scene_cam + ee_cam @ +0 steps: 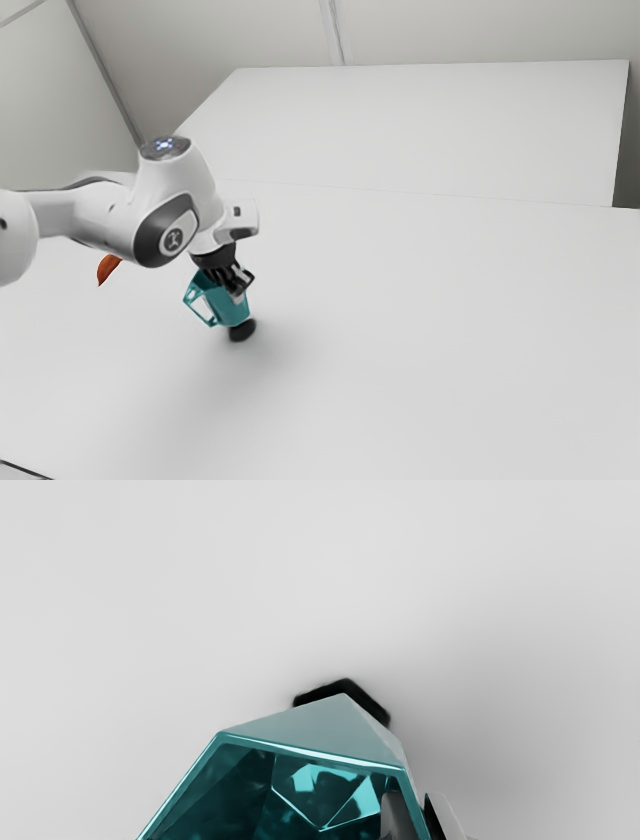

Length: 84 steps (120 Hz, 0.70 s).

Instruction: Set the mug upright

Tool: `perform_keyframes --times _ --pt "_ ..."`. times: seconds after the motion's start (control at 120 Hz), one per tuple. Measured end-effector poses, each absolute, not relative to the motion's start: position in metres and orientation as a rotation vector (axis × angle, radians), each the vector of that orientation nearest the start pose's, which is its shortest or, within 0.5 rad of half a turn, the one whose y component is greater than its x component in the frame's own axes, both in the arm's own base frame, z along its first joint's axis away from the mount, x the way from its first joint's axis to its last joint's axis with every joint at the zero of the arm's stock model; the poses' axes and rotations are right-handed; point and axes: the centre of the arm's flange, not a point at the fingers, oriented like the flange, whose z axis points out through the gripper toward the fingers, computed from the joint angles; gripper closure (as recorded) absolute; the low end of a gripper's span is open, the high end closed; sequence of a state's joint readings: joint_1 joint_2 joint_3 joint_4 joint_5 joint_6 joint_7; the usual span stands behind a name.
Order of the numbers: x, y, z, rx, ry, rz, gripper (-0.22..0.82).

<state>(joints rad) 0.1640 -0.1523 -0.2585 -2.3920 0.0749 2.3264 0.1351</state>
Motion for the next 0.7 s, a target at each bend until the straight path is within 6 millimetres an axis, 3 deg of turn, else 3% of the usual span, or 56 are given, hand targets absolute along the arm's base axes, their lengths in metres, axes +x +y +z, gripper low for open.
perform_keyframes --times 0.7 --pt "0.485 -0.052 0.34 -3.047 0.257 -0.059 0.77"
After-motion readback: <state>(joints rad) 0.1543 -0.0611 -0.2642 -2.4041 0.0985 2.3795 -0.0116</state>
